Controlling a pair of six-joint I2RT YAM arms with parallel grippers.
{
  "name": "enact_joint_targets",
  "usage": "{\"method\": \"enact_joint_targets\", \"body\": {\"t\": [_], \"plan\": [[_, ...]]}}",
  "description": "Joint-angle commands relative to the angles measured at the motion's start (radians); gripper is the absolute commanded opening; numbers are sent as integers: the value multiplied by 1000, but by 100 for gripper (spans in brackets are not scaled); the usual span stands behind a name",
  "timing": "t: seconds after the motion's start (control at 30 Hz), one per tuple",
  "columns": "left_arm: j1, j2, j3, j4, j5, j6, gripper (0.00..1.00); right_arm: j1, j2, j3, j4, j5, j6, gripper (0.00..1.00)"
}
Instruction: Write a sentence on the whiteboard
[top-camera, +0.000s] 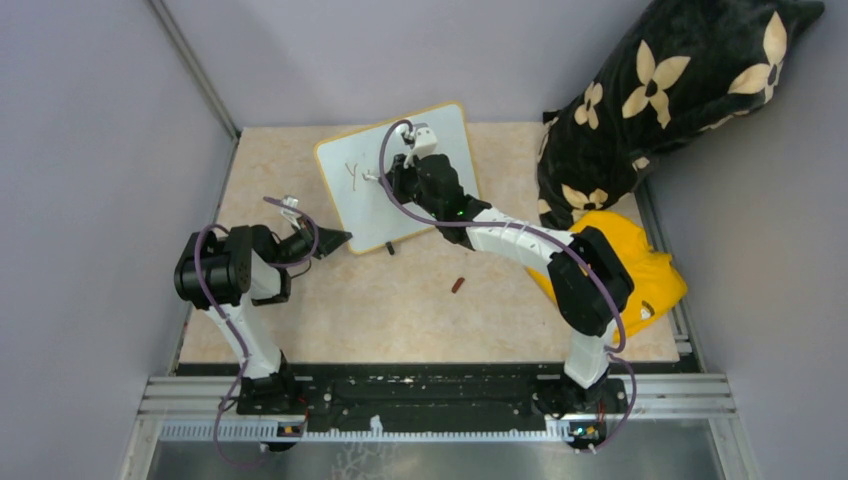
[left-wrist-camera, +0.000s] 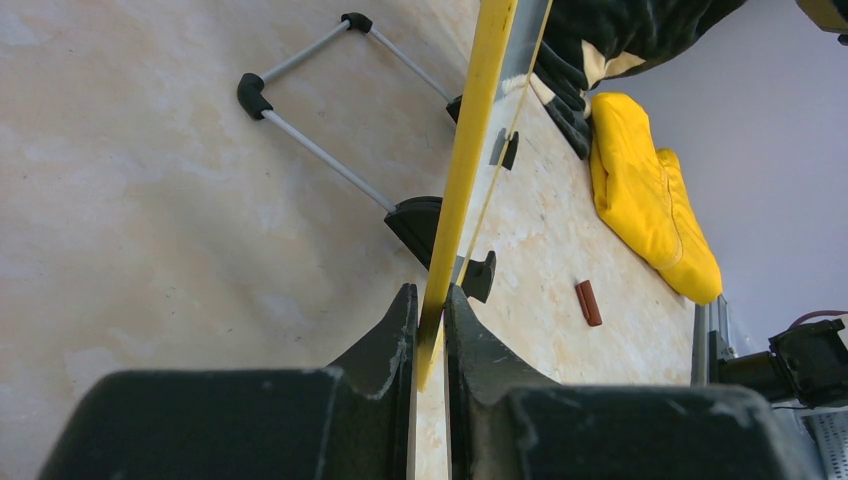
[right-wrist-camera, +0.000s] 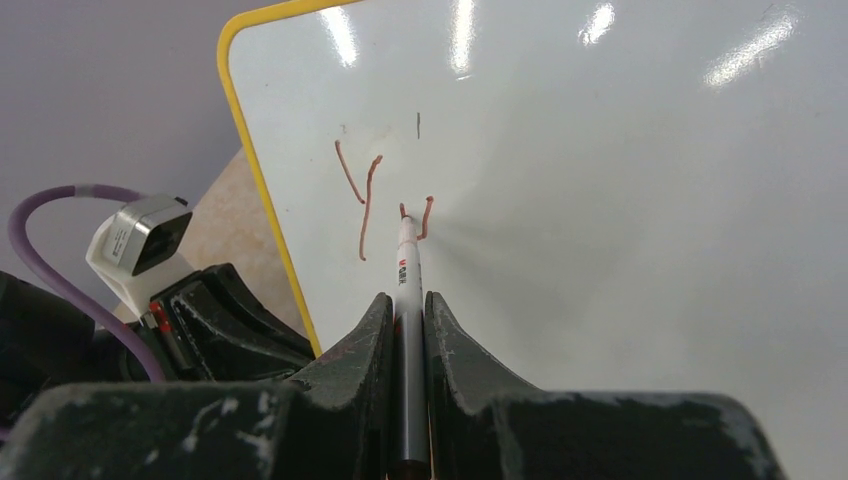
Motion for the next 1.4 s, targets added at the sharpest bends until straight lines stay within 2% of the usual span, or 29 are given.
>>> {"method": "enact_joint_targets", "body": {"t": [0.0, 1.37], "plan": [[-7, -10, 4, -21, 0, 14, 0, -6, 12, 70, 18, 23, -2, 0], [-8, -11, 4, -25, -1, 15, 0, -23, -8, 33, -1, 110, 16, 0]]}}
